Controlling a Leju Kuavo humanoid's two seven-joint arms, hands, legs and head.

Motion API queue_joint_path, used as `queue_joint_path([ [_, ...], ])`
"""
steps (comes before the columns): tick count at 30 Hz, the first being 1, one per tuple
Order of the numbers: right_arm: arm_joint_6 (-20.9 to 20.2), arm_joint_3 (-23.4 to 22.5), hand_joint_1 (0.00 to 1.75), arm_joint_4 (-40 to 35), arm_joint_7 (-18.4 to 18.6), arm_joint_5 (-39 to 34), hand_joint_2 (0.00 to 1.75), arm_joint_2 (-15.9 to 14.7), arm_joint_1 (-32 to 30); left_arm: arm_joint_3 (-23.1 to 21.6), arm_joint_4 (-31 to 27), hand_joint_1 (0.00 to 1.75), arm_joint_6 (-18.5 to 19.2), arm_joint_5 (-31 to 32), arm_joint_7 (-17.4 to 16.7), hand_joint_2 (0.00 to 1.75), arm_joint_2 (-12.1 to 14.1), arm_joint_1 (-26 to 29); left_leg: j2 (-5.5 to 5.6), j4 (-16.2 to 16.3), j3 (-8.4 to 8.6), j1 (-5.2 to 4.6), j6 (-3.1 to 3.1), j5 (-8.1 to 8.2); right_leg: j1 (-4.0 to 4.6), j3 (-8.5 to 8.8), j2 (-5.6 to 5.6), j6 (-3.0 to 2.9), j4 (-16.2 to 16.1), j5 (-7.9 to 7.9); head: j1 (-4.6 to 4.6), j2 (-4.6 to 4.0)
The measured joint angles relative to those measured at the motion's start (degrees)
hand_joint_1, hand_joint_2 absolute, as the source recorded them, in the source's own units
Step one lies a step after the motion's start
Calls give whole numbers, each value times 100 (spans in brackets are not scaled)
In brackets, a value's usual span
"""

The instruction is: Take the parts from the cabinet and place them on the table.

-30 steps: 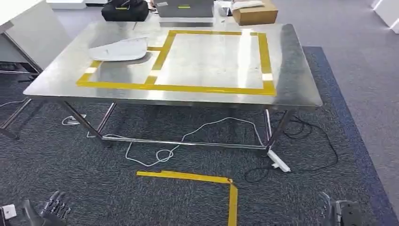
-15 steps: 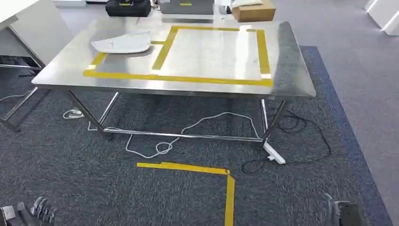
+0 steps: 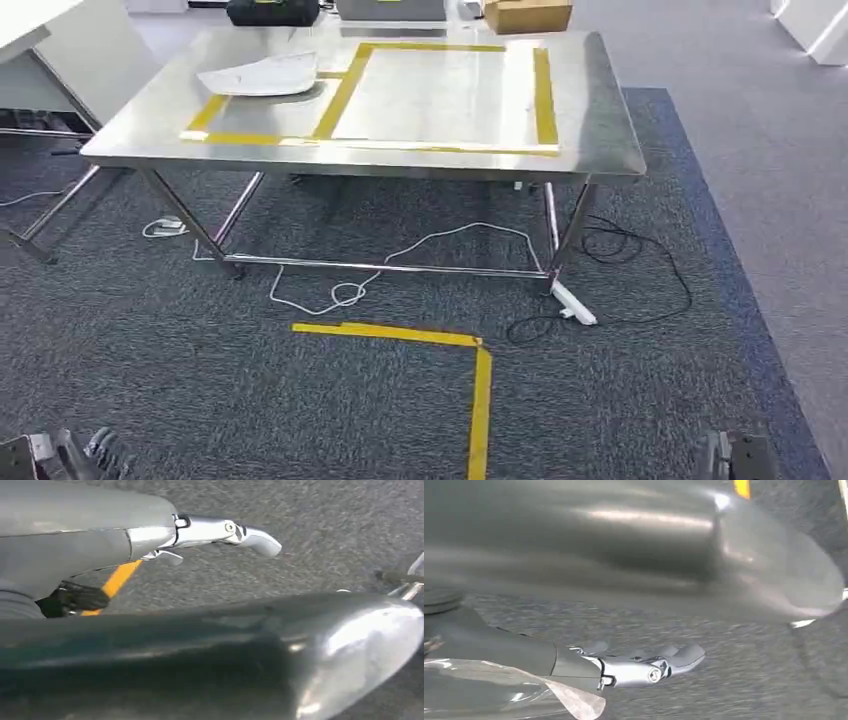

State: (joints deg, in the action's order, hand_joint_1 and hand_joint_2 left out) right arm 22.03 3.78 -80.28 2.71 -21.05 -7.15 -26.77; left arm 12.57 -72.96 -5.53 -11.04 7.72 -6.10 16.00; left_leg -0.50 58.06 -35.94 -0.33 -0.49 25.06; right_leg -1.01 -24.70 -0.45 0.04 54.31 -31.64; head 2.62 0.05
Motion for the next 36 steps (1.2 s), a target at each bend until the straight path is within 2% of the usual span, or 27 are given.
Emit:
queue_joint_path([
  [2, 18, 9, 0, 20, 40, -64, 0, 0, 5, -2, 29, 0, -20, -61, -11, 0, 20, -18, 6, 730, -146, 24, -58, 755, 8, -164, -7, -56, 11, 138, -22, 0],
  [3, 39, 26, 0, 46, 100, -146, 0, 0, 13, -2, 52, 0, -35, -107, -15, 0, 29, -27, 6, 1153, -204, 33, -75, 997, 14, -246, -9, -54, 21, 198, -26, 0],
  [4, 50, 37, 0, 76, 157, -257, 0, 0, 21, -4, 79, 0, -44, -131, -15, 0, 33, -34, 6, 1490, -214, 42, -86, 1089, 19, -339, -14, -53, 42, 263, -20, 0],
  [5, 57, 53, 0, 101, 201, -363, 0, 0, 34, -13, 103, 0, -53, -171, -15, 0, 40, -39, 6, 1612, -157, 49, -86, 981, 24, -435, -17, -49, 71, 319, -24, 0],
  [6, 72, 85, 0, 129, 238, -493, 0, -2, 48, -35, 131, 0, -59, -200, -11, 0, 55, -45, 7, 1512, -5, 53, -74, 763, 28, -500, -17, -42, 114, 377, -22, 0],
  [8, 99, 138, 0, 164, 269, -693, 0, -7, 58, -70, 166, 0, -75, -271, 15, 0, 88, -81, 12, 749, 566, 52, -23, 366, 33, -709, -12, -14, 205, 476, -22, 0],
  [9, 114, 192, 0, 186, 273, -804, 0, -20, 66, -96, 184, 0, -79, -306, 30, 0, 116, -106, 34, 227, 925, 48, 11, 397, 33, -778, -11, 7, 241, 522, -22, 0],
  [10, 114, 236, 0, 199, 267, -879, 0, -39, 76, -116, 199, 0, -79, -343, 46, 0, 131, -133, 48, -168, 1144, 22, 42, 557, 63, -836, -7, 46, 272, 557, -26, 0],
  [11, 118, 291, 0, 221, 254, -940, 0, -70, 86, -140, 219, 0, -79, -358, 68, 0, 159, -154, 50, -290, 1169, 20, 62, 598, 60, -865, -10, 77, 270, 614, -9, 0],
  [14, 122, 382, 0, 269, 241, -1003, 0, -135, 88, -183, 269, 0, -83, -393, 96, 0, 197, -167, 41, -323, 990, 5, 163, 486, 52, -946, -10, 206, 239, 794, -20, 0],
  [15, 122, 415, 0, 295, 236, -1008, 0, -151, 89, -201, 291, 0, -81, -398, 101, 0, 199, -184, -9, -336, 929, 31, 217, 396, 32, -1000, 19, 222, 319, 626, -18, 0],
  [16, 127, 439, 0, 306, 227, -1016, 0, -166, 81, -223, 300, 0, -81, -404, 101, 0, 203, -189, -5, -337, 837, 28, 267, 336, 35, -1072, 24, 243, 525, 252, 0, 0],
  [18, 168, 479, 0, 326, 162, -1049, 0, -210, 106, -240, 319, 0, -81, -426, 103, 0, 214, -188, -14, -334, 658, 2, 300, 186, 34, -1257, 26, 264, 1306, -465, 11, 0],
  [19, 186, 518, 0, 343, 118, -1084, 0, -242, 125, -253, 330, 0, -79, -454, 103, 0, 214, -189, -25, -321, 561, -11, 307, 110, 34, -1306, 26, 271, 1687, -627, 13, 0],
  [20, 199, 553, 0, 359, 81, -1119, 0, -273, 143, -267, 339, 0, -72, -477, 103, 0, 225, -190, -29, -312, 453, -25, 308, 32, 34, -1298, 26, 273, 1930, -586, 13, 0],
  [21, 214, 590, 0, 378, 44, -1137, 0, -300, 163, -275, 350, 0, -68, -494, 105, 0, 232, -189, -29, -300, 335, -35, 300, -52, 35, -1184, 26, 265, 1964, -349, 11, 0],
  [23, 227, 651, 0, 407, -30, -1167, 0, -345, 185, -278, 372, 0, -53, -529, 111, 0, 247, -189, -27, -274, 142, -49, 279, -188, 43, -675, 29, 222, 1439, 137, 9, 0],
  [24, 227, 673, 0, 424, -61, -1189, 0, -367, 207, -278, 376, 0, -48, -546, 114, 0, 254, -192, -18, -260, 89, -52, 264, -262, 55, -243, 59, 177, 866, 150, 13, 0],
  [25, 225, 688, 0, 431, -89, -1209, 0, -393, 229, -288, 378, 0, -46, -566, 118, 0, 251, -195, -16, -234, 47, -69, 238, -306, 84, 200, 99, 134, 281, -38, 13, 2],
  [26, 221, 702, 0, 437, -111, -1215, 0, -407, 259, -293, 378, 0, -46, -575, 122, 0, 258, -200, -19, -218, 17, -84, 215, -377, 79, 420, 95, 110, -199, -193, 2, 0],
  [29, 221, 745, 0, 488, -120, -1231, 0, -422, 270, -310, 394, 0, -39, -579, 122, 0, 267, -190, 14, -253, -37, -65, 122, -586, 116, 280, 76, 13, -160, -104, 13, 0],
  [30, 221, 772, 0, 507, -122, -1233, 0, -422, 276, -315, 400, 0, -39, -579, 122, 0, 280, -170, 47, -214, -70, -32, 88, -497, 70, 220, 22, -31, -161, -31, 15, 0],
  [32, 203, 789, 0, 523, -151, -1237, 0, -431, 273, -321, 415, 0, -42, -584, 122, 0, 302, -148, 47, 289, -194, -1, -3, 258, 73, 61, 8, -118, -143, 87, -33, 0],
  [33, 179, 804, 0, 553, -188, -1235, 0, -431, 274, -321, 426, 0, -42, -590, 131, 0, 308, -148, 48, 733, -265, 21, -41, 620, 74, -24, -9, -116, -135, 150, -29, 0],
  [34, 162, 822, 0, 592, -231, -1233, 0, -433, 283, -321, 442, 0, -39, -603, 144, 0, 310, -148, 48, 1146, -308, 39, -71, 844, 74, -107, -29, -111, -128, 213, -33, 0],
  [35, 151, 846, 0, 650, -282, -1217, 0, -435, 303, -321, 472, 0, -33, -621, 177, 0, 308, -152, 47, 1473, -320, 60, -93, 884, 73, -193, -50, -105, -106, 273, -31, 0],
  [36, 121, 878, 0, 760, -353, -1211, 0, -439, 337, -323, 524, 0, -20, -636, 225, 0, 306, -155, 47, 1611, -265, 83, -110, 724, 72, -302, -66, -90, -74, 330, -31, 0],
])
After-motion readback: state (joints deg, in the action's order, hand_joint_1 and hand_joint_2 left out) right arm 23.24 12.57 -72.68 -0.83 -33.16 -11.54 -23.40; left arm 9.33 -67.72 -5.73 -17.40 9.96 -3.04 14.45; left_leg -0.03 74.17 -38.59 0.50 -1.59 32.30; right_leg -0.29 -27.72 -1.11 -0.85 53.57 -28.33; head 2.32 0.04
